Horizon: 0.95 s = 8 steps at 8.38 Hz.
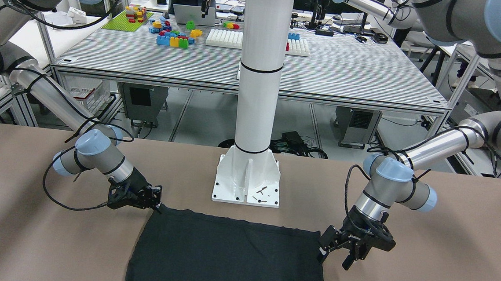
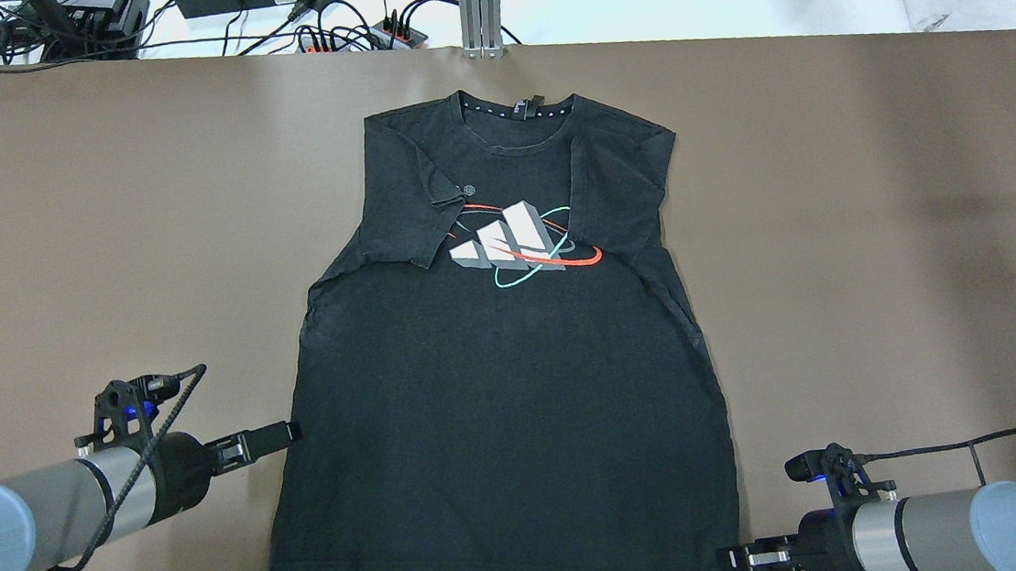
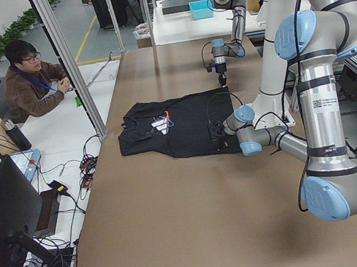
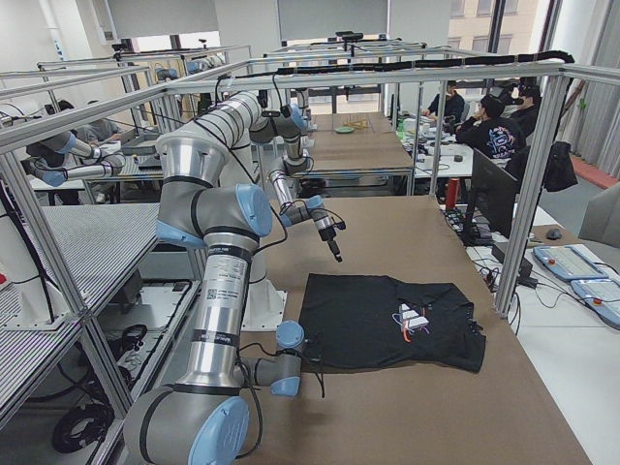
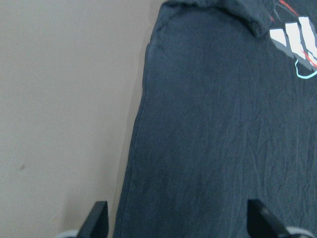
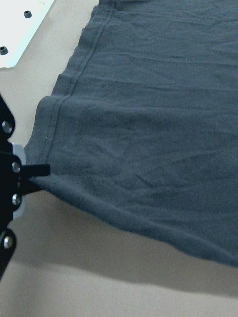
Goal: Fold clothes
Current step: 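Grasp the hem corners with the left and right grippers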
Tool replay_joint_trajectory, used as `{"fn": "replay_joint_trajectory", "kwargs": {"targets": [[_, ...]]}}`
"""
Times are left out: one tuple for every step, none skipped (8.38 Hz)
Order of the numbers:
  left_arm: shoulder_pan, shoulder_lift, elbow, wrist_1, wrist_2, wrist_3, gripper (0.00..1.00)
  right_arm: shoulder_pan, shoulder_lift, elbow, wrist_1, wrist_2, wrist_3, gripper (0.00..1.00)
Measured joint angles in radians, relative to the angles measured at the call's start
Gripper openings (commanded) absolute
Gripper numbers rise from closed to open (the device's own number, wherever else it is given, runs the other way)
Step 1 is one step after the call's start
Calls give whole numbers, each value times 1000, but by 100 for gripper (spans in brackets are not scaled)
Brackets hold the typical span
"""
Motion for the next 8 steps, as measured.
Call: {"fn": "replay_joint_trajectory", "kwargs": {"targets": [[59,10,-5,-6,54,-18,100,3,0,0,7,1,0,0],[125,18,-21,-7,115,-34,100,5,1,0,10,2,0,0],[173,31,-30,-6,158,-43,100,5,2,1,11,2,0,0],[211,48,-35,-5,192,-51,100,5,3,3,11,4,-1,0],[240,61,-34,-3,220,-62,100,6,3,2,11,5,-1,0],[260,68,-32,8,239,-69,100,6,4,2,11,5,-1,0],[278,69,-29,20,254,-73,100,6,4,1,11,5,-1,0],[292,69,-26,26,262,-75,100,6,4,0,10,5,-1,0]]}}
